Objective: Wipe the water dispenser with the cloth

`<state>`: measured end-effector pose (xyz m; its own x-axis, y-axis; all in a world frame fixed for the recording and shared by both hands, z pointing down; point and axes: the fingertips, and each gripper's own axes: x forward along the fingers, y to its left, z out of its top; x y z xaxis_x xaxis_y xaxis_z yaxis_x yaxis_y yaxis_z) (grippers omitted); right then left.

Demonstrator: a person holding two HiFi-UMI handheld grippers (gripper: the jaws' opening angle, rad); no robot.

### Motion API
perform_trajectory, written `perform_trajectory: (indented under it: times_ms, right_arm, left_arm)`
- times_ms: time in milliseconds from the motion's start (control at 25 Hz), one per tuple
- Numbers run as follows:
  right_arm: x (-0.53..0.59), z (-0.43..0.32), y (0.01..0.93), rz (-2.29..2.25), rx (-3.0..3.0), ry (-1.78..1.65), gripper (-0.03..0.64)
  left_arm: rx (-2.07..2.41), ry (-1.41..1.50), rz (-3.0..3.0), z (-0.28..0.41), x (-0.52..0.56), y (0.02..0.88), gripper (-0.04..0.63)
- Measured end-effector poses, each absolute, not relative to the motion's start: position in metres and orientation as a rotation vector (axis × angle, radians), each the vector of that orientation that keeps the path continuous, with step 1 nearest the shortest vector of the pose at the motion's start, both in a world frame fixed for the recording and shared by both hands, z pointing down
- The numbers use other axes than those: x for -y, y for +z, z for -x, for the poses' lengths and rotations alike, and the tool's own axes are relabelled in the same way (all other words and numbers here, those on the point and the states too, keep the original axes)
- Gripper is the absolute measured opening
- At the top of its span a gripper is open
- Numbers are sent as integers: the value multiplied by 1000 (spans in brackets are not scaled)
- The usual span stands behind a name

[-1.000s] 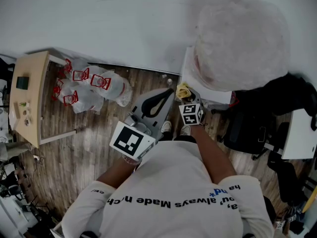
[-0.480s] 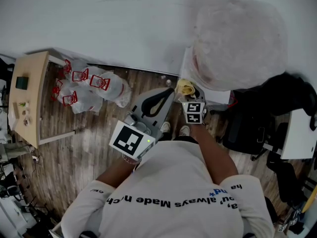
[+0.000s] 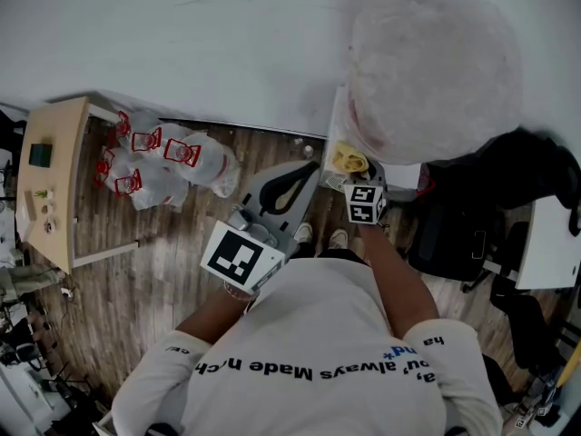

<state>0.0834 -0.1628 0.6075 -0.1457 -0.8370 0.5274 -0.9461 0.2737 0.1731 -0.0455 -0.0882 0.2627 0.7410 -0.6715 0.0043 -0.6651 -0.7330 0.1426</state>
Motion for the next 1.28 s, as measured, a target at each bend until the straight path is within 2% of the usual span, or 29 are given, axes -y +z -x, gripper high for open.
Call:
perform_trajectory:
  times_ms: [1280]
  right_arm:
    - [149, -121, 626, -1551, 2034, 281, 61]
  left_arm:
    - [1064, -84, -2808, 21, 92, 261, 20]
